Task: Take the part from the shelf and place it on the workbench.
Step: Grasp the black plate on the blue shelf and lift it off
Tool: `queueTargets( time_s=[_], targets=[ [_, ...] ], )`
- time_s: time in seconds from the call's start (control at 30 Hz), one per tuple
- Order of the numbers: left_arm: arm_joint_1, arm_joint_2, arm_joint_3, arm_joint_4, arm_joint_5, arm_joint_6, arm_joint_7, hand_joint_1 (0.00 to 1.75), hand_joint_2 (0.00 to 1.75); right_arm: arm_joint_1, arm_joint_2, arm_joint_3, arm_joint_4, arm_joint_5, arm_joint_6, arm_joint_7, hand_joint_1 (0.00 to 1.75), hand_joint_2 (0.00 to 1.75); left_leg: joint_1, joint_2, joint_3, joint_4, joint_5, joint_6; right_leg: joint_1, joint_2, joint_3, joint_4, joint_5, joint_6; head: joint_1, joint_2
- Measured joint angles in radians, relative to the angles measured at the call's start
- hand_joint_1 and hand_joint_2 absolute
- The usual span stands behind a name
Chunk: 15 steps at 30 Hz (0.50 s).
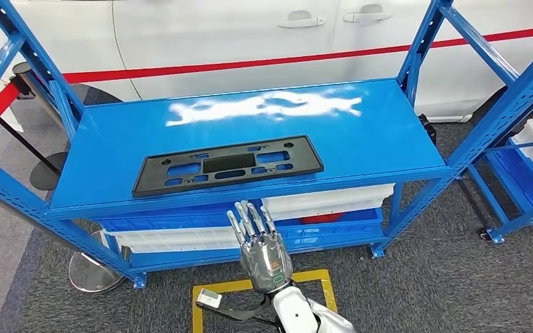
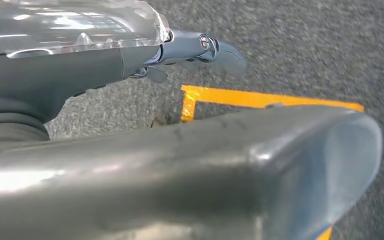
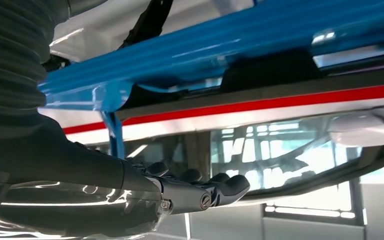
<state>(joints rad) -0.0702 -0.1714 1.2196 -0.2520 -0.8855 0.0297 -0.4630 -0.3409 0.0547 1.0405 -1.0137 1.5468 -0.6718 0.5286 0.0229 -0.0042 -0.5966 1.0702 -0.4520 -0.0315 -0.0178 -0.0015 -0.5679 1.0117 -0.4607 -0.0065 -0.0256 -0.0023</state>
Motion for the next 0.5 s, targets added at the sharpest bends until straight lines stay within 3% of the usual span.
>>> queueTargets(
  time_s=[0.07, 0.1, 0.17, 0.2, 0.23, 0.27, 0.3, 0.37, 0.4, 0.43, 0.5],
  targets=[
    [-0.001, 0.0, 0.0, 0.001, -0.006, -0.01, 0.001, 0.0, 0.0, -0.013, 0.003, 0.0, 0.018, 0.009, -0.008, 0.014, 0.0, 1.75, -0.002, -0.001, 0.014, -0.033, -0.003, 0.007, 0.002, 0.001, -0.002, 0.002, -0.002, 0.008, 0.0, 0.0],
    [-0.001, 0.0, 0.0, 0.002, -0.011, -0.018, 0.002, 0.0, 0.0, -0.028, 0.007, 0.0, 0.037, 0.015, -0.013, 0.021, 0.0, 1.75, -0.004, -0.002, 0.024, -0.05, -0.005, 0.021, 0.003, 0.002, -0.007, 0.017, -0.008, 0.019, 0.0, 0.0],
    [-0.003, 0.0, 0.0, 0.003, -0.02, -0.03, 0.006, 0.0, 0.0, -0.058, 0.017, 0.001, 0.072, 0.022, -0.02, 0.025, 0.0, 1.75, -0.009, -0.004, 0.031, -0.057, -0.008, 0.054, 0.003, 0.002, -0.06, 0.124, -0.056, 0.04, 0.002, 0.0],
    [-0.003, 0.0, 0.0, 0.003, -0.022, -0.033, 0.007, 0.0, 0.0, -0.067, 0.02, 0.001, 0.083, 0.022, -0.021, 0.024, 0.0, 1.75, -0.01, -0.004, 0.036, -0.059, -0.009, 0.064, 0.002, 0.002, -0.101, 0.202, -0.087, 0.047, 0.003, 0.0],
    [-0.003, 0.001, 0.0, 0.003, -0.023, -0.035, 0.008, 0.0, 0.0, -0.07, 0.021, 0.001, 0.088, 0.023, -0.022, 0.023, 0.0, 1.75, -0.012, -0.004, 0.037, -0.059, -0.011, 0.067, 0.003, 0.002, -0.141, 0.267, -0.112, 0.049, 0.003, 0.0],
    [-0.002, 0.001, 0.0, 0.003, -0.024, -0.036, 0.008, 0.0, 0.0, -0.07, 0.021, 0.001, 0.091, 0.023, -0.022, 0.023, 0.0, 1.75, -0.014, -0.005, 0.04, -0.059, -0.014, 0.069, 0.003, 0.002, -0.163, 0.295, -0.113, 0.048, 0.003, 0.0],
    [-0.001, 0.001, 0.0, 0.003, -0.025, -0.037, 0.009, 0.0, 0.0, -0.071, 0.022, 0.001, 0.094, 0.023, -0.022, 0.022, 0.0, 1.75, -0.016, -0.006, 0.045, -0.059, -0.018, 0.069, 0.004, 0.002, -0.167, 0.285, -0.094, 0.044, 0.003, 0.0],
    [-0.001, 0.0, 0.0, 0.003, -0.027, -0.039, 0.009, 0.0, 0.0, -0.076, 0.024, 0.0, 0.099, 0.023, -0.022, 0.02, 0.0, 1.75, -0.018, -0.007, 0.058, -0.06, -0.028, 0.067, 0.009, 0.002, -0.123, 0.163, -0.011, 0.027, 0.003, 0.0],
    [-0.001, -0.001, 0.0, 0.004, -0.028, -0.04, 0.009, 0.0, 0.0, -0.08, 0.025, 0.0, 0.101, 0.023, -0.022, 0.018, 0.0, 1.75, -0.02, -0.007, 0.065, -0.06, -0.034, 0.064, 0.013, 0.001, -0.096, 0.099, 0.016, 0.019, 0.002, 0.0],
    [-0.002, -0.002, 0.0, 0.005, -0.029, -0.041, 0.009, 0.0, 0.0, -0.083, 0.025, 0.0, 0.104, 0.023, -0.023, 0.017, 0.0, 1.75, -0.021, -0.007, 0.069, -0.06, -0.039, 0.059, 0.017, 0.002, -0.076, 0.049, 0.028, 0.012, 0.002, 0.0],
    [-0.003, -0.002, 0.0, 0.006, -0.031, -0.041, 0.01, 0.0, 0.0, -0.087, 0.027, 0.0, 0.109, 0.023, -0.024, 0.014, 0.0, 1.75, -0.023, -0.007, 0.076, -0.058, -0.043, 0.047, 0.022, 0.002, -0.062, 0.016, 0.021, 0.001, 0.001, 0.0]
  ],
)
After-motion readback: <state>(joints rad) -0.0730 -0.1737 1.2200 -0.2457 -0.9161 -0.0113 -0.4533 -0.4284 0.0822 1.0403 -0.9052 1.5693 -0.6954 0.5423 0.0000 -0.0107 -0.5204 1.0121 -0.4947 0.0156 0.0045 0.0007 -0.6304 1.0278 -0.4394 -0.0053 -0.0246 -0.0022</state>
